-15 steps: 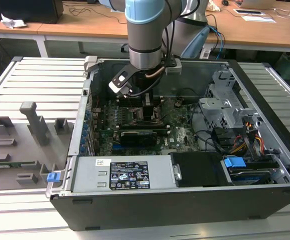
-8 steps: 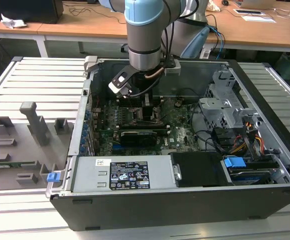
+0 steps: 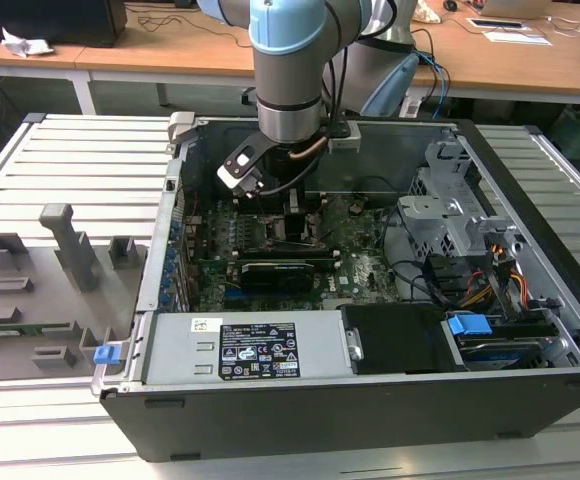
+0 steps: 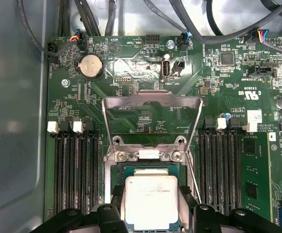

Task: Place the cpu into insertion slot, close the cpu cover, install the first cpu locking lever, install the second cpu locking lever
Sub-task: 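Place the cpu into insertion slot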

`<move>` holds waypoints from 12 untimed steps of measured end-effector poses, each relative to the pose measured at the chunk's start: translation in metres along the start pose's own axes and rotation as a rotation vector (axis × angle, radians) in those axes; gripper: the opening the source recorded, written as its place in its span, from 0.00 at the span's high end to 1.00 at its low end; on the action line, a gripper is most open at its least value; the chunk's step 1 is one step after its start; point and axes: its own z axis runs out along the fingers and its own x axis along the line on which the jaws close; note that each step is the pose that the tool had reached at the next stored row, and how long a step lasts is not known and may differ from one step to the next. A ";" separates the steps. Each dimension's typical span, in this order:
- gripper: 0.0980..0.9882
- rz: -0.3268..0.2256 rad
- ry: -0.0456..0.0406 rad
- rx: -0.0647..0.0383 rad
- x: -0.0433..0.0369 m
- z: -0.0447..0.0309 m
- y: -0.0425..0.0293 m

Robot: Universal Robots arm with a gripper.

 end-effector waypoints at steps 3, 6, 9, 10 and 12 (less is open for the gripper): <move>0.44 0.000 0.0000 0.000 0.0000 0.0000 0.0000; 0.44 0.000 0.0000 0.000 0.0000 0.0000 0.0000; 0.44 0.000 -0.0001 0.000 0.0000 -0.0012 0.0001; 0.44 0.000 0.0000 0.000 0.0000 -0.0022 0.0002; 0.45 0.000 -0.0002 0.000 0.0000 -0.0049 0.0004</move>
